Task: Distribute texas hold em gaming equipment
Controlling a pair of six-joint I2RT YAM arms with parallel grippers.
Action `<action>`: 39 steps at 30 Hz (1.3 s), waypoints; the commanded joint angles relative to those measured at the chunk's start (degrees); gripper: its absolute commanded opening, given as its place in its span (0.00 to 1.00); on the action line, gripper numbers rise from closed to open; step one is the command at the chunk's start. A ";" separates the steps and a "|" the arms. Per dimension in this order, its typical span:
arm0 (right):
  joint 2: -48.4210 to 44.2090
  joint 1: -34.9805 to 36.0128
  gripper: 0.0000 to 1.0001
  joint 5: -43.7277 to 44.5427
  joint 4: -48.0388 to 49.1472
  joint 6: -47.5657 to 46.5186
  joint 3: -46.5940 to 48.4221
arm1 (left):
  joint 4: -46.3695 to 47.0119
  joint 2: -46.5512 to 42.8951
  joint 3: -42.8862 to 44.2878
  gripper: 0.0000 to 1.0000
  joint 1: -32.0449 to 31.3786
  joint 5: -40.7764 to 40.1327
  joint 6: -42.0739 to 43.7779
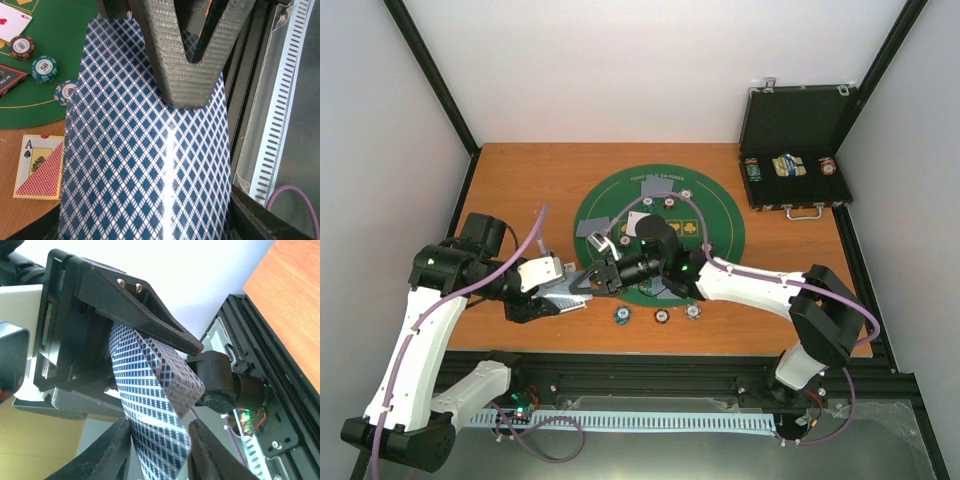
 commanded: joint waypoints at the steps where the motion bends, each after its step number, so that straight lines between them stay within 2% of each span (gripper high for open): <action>1: -2.54 -1.33 0.26 2.66 -7.05 -2.10 -1.14 | 0.71 -1.24 2.59 0.13 0.04 2.91 -0.37; 6: -4.67 -3.25 0.08 2.47 -11.10 -3.59 0.77 | 0.56 -1.52 2.40 0.13 0.03 2.92 -0.37; 9: -5.75 -4.31 0.04 2.51 -14.92 -5.42 2.28 | 0.53 -1.72 2.35 0.13 0.04 2.78 -0.32; 17: -7.89 -9.26 0.03 1.56 -24.38 -11.29 4.51 | 0.44 -1.41 2.40 0.13 0.03 2.66 -0.21; 21: -6.37 -13.88 0.05 5.95 -41.80 -24.80 11.74 | 0.28 -1.34 2.50 0.13 0.03 2.58 -0.19; 25: 0.46 -16.47 0.11 23.08 -61.65 -43.20 24.21 | 0.19 -1.40 2.19 0.13 0.06 2.34 -0.18; 26: 2.75 -16.50 0.12 31.89 -64.46 -46.35 27.49 | 0.25 -1.47 2.03 0.13 0.04 2.32 -0.24; 30: 13.73 -16.38 0.03 61.84 -69.32 -53.49 33.88 | 0.40 -1.06 1.95 0.13 0.03 2.54 -0.90; 32: 20.03 -15.65 0.03 75.42 -69.15 -56.31 35.85 | 0.28 -1.02 2.11 0.13 -0.01 2.70 -0.96; 34: 23.55 -14.59 0.03 85.40 -65.79 -60.49 35.71 | 0.35 -1.31 2.21 0.13 0.04 2.66 -0.94; 36: 25.89 -14.52 0.03 89.48 -63.85 -61.74 36.63 | 0.57 -1.69 1.82 0.13 0.06 2.62 -0.95; 39: 26.47 -14.61 0.03 84.28 -63.76 -60.03 38.82 | 0.47 -2.03 0.99 0.13 0.08 2.23 -0.48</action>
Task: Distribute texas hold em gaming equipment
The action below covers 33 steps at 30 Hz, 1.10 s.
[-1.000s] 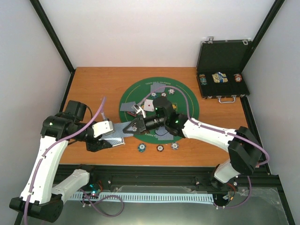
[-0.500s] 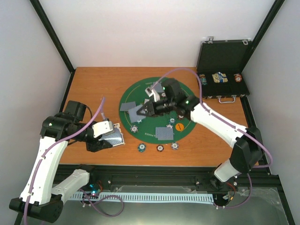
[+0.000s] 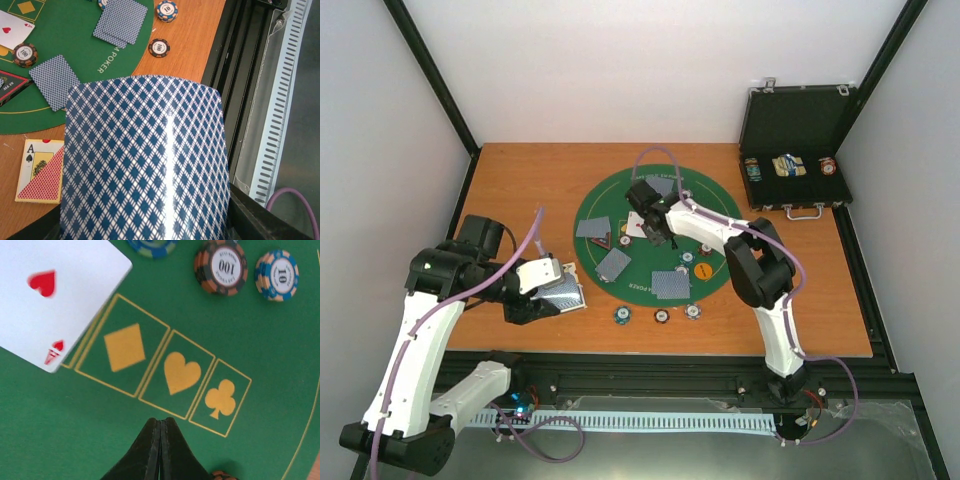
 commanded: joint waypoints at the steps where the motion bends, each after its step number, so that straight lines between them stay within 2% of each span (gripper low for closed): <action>1: -1.73 0.59 0.05 4.23 -1.39 -2.01 3.91 | 0.42 -1.09 0.58 0.13 0.04 1.33 -0.18; 5: -3.69 0.56 0.14 -10.15 -2.97 3.22 4.17 | 0.74 -1.26 0.01 0.13 0.01 1.45 0.41; 6: -4.50 0.51 0.22 -13.98 -2.70 4.12 3.47 | 0.85 -1.13 -0.05 0.13 0.02 1.64 0.37; 8: -7.09 -0.32 0.53 -23.02 0.04 6.91 0.10 | 0.78 -0.80 -0.02 0.13 0.04 1.80 0.40; 9: -8.19 -1.04 0.62 -29.33 1.81 8.02 -2.03 | 0.78 -0.77 -0.02 0.13 0.04 1.74 0.48; 12: -9.64 -3.81 0.74 -44.08 7.35 11.66 -7.95 | 0.86 -0.97 -0.11 0.13 0.04 1.75 0.61; 17: -6.03 -8.77 0.77 -58.88 12.98 14.29 -13.88 | 0.87 -0.99 -0.11 0.13 0.04 2.34 0.37; 20: -3.89 -10.19 0.77 -64.72 15.74 14.45 -15.74 | 0.86 -1.21 -0.36 0.13 0.03 1.70 0.50; 26: 0.50 -10.28 0.75 -69.27 17.32 14.82 -13.72 | 0.86 -1.03 -0.55 0.13 0.04 1.33 0.75; 33: 5.85 -9.77 0.64 -72.26 19.14 16.66 -12.12 | 1.04 -0.64 -0.67 0.12 0.03 0.75 0.92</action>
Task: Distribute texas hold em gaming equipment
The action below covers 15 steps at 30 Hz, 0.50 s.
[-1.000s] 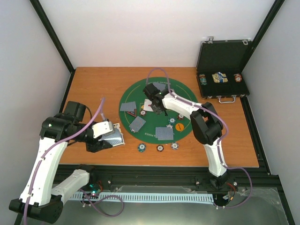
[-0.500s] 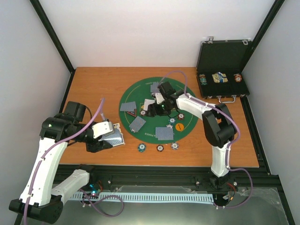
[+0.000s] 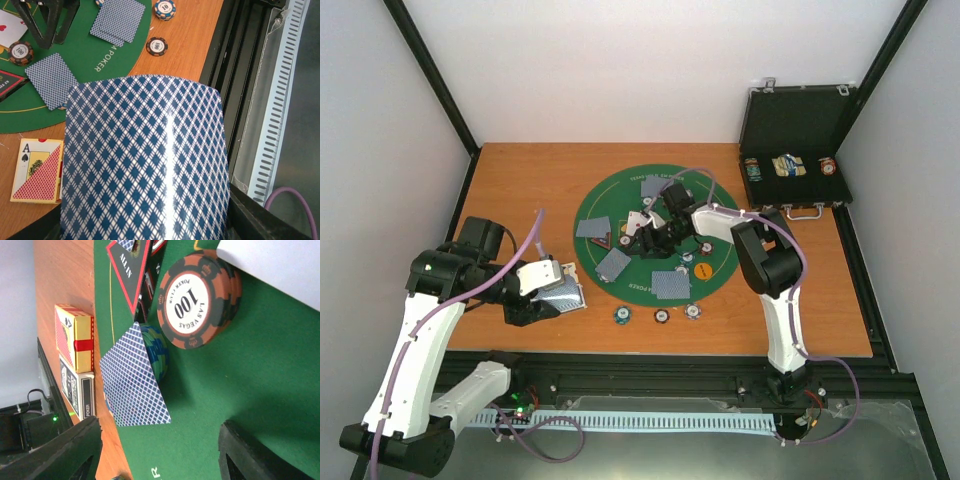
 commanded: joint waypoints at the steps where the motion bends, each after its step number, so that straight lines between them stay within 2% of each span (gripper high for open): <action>1: 3.15 1.09 0.62 -2.30 1.86 1.74 0.75 | 1.12 -0.07 0.22 0.12 -0.01 0.57 0.84; 11: 4.96 4.10 0.37 -2.61 4.18 4.27 1.01 | 1.11 -0.20 -0.35 0.12 0.04 0.41 0.91; 15: 4.31 4.06 0.20 -2.52 4.57 4.77 0.47 | 1.02 -0.49 -0.57 0.12 0.01 0.01 1.20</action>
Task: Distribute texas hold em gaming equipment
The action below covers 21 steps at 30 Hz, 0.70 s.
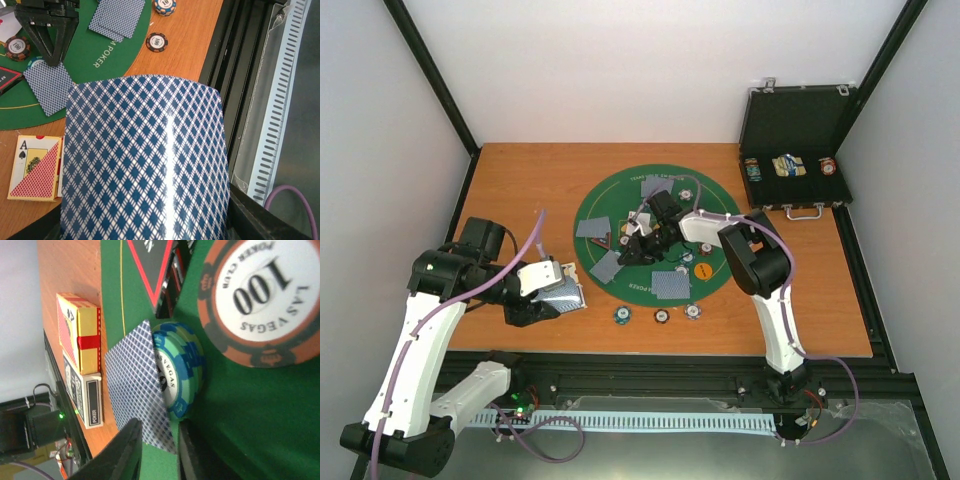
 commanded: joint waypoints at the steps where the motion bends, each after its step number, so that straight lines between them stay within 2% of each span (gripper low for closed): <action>1: 0.66 0.31 0.14 -0.04 0.77 0.89 -0.92 | 0.83 -0.63 0.07 0.12 0.03 0.27 1.21; 3: 0.12 0.22 0.04 -0.02 0.93 1.20 -1.12 | 0.73 -0.67 0.05 0.12 0.04 0.26 1.26; 4: -0.20 0.25 0.03 -0.10 1.12 1.39 -1.35 | 0.73 -0.76 0.04 0.12 0.02 0.20 1.27; 16: -7.44 -1.09 0.03 -3.89 9.66 7.49 -7.87 | 0.39 -1.05 0.16 0.12 0.03 -0.18 1.36; 21: -13.90 -2.86 0.03 -2.58 6.37 5.42 -8.70 | 0.47 -1.17 -0.15 0.12 0.02 -0.41 1.36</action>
